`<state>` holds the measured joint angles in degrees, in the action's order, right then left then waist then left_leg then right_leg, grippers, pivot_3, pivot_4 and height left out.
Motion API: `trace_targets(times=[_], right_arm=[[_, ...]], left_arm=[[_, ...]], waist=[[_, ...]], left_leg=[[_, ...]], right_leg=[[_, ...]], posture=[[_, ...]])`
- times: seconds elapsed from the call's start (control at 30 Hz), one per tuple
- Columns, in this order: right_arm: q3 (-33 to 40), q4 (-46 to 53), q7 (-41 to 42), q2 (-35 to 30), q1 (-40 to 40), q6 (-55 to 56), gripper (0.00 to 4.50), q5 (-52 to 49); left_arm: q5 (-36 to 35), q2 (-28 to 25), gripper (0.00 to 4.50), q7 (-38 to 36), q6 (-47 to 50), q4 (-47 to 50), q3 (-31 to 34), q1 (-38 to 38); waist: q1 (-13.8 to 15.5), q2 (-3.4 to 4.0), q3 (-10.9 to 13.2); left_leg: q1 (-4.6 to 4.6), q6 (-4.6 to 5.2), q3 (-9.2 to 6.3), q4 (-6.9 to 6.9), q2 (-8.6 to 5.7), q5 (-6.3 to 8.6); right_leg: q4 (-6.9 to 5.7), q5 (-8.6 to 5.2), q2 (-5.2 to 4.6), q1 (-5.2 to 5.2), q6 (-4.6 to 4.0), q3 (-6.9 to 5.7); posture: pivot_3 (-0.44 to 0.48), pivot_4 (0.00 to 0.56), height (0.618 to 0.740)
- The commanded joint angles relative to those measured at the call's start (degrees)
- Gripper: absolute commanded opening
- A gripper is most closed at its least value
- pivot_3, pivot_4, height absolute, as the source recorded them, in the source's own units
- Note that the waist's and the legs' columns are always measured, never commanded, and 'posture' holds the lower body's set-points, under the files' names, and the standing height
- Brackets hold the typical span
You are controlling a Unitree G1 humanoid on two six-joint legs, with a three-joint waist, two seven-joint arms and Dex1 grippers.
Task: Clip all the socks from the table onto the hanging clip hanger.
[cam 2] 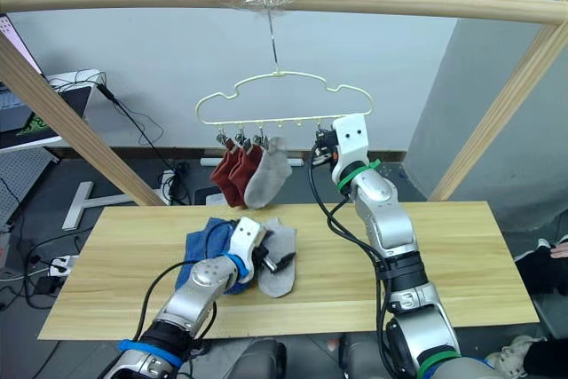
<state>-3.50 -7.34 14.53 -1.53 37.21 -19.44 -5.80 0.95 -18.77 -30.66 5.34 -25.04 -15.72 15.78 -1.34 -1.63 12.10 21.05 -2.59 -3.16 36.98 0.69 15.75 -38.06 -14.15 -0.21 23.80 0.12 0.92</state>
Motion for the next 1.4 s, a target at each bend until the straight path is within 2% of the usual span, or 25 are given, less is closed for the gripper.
trace_targets(times=[0.03, 0.3, 0.4, 0.43, 0.57, 0.67, 0.8, 1.13, 1.4], right_arm=[[0.51, 2.63, -0.52, -0.12, -0.17, -0.49, 0.00, -0.44], [0.82, 3.38, -1.11, -0.02, -0.04, -1.40, 0.00, -0.75], [0.86, 3.33, -1.00, -0.21, 0.00, -1.36, 0.00, -0.75], [0.89, 3.32, -0.94, -0.27, 0.03, -1.37, 0.00, -0.77], [1.13, 3.54, -0.53, -0.79, 0.04, -1.87, 0.00, -1.10], [7.90, 5.41, -2.17, 0.94, 2.36, -13.96, 0.00, -9.68], [13.66, 7.07, -1.72, -0.43, 6.45, -30.53, 0.00, -19.40], [20.40, 6.30, -4.91, -2.75, 10.50, -45.21, 0.00, -27.84], [24.48, 3.89, -7.64, -3.52, 11.49, -48.81, 0.00, -30.59]], left_arm=[[1.05, 0.07, 3.63, -2.77, 0.02, -1.30, -1.09, 0.14], [1.60, 0.94, 1.32, -3.83, 0.34, 2.11, -1.37, -2.77], [0.93, 1.50, 0.33, -3.16, -0.08, 4.00, -0.13, -3.54], [0.58, 1.70, 0.13, -2.94, -0.32, 4.62, 0.42, -3.64], [-2.10, 2.93, 0.05, -3.00, -0.94, 8.04, 2.85, -4.00], [-2.56, 2.17, 0.05, -4.24, -2.96, 13.59, 2.90, -4.79], [-5.87, 4.50, 0.05, -3.43, -6.58, 21.84, 4.83, -6.41], [2.55, 4.17, 0.05, 1.05, -18.53, 24.33, 2.82, -2.75], [5.30, 3.74, 0.05, 2.66, -25.71, 23.41, 2.19, -1.31]], waist=[[-0.11, 0.00, 0.00], [-0.31, 0.00, 0.00], [-0.31, 0.00, 0.00], [-0.32, 0.00, 0.00], [-0.30, 0.00, 0.01], [-0.25, 0.01, 0.01], [-0.16, 0.03, 0.02], [-0.12, 0.04, 0.03], [-0.17, 0.05, 0.03]], left_leg=[[0.00, 0.00, 0.00, 0.00, 0.00, 0.00], [-0.03, 0.00, 0.02, 0.00, 0.01, 0.00], [-0.03, 0.01, 0.01, 0.00, 0.01, 0.00], [-0.03, 0.01, 0.01, 0.00, 0.01, 0.00], [-0.02, 0.01, 0.00, 0.00, 0.01, 0.00], [0.01, 0.01, -0.01, 0.01, 0.03, 0.00], [0.02, 0.01, -0.11, 0.02, 0.02, 0.00], [0.06, 0.06, -0.04, 0.00, -0.02, 0.02], [0.10, 0.09, -0.02, -0.02, -0.02, 0.04]], right_leg=[[-0.01, 0.00, 0.00, 0.00, 0.00, 0.01], [-0.02, 0.00, 0.00, -0.01, 0.00, 0.03], [-0.02, 0.00, 0.00, -0.01, 0.00, 0.03], [-0.02, 0.00, 0.00, -0.01, 0.00, 0.03], [-0.02, 0.00, 0.00, -0.01, 0.00, 0.02], [-0.01, 0.00, 0.01, 0.00, 0.00, 0.02], [-0.02, 0.01, -0.05, -0.02, -0.01, 0.04], [0.04, 0.00, -0.04, -0.04, 0.00, 0.00], [0.08, 0.00, -0.04, -0.02, 0.01, -0.02]], posture=[[0.007, 0.195, 0.740], [-0.005, 0.198, 0.740], [-0.009, 0.200, 0.740], [-0.009, 0.200, 0.740], [-0.005, 0.199, 0.740], [-0.003, 0.198, 0.740], [-0.005, 0.198, 0.740], [-0.003, 0.192, 0.740], [-0.007, 0.187, 0.740]])
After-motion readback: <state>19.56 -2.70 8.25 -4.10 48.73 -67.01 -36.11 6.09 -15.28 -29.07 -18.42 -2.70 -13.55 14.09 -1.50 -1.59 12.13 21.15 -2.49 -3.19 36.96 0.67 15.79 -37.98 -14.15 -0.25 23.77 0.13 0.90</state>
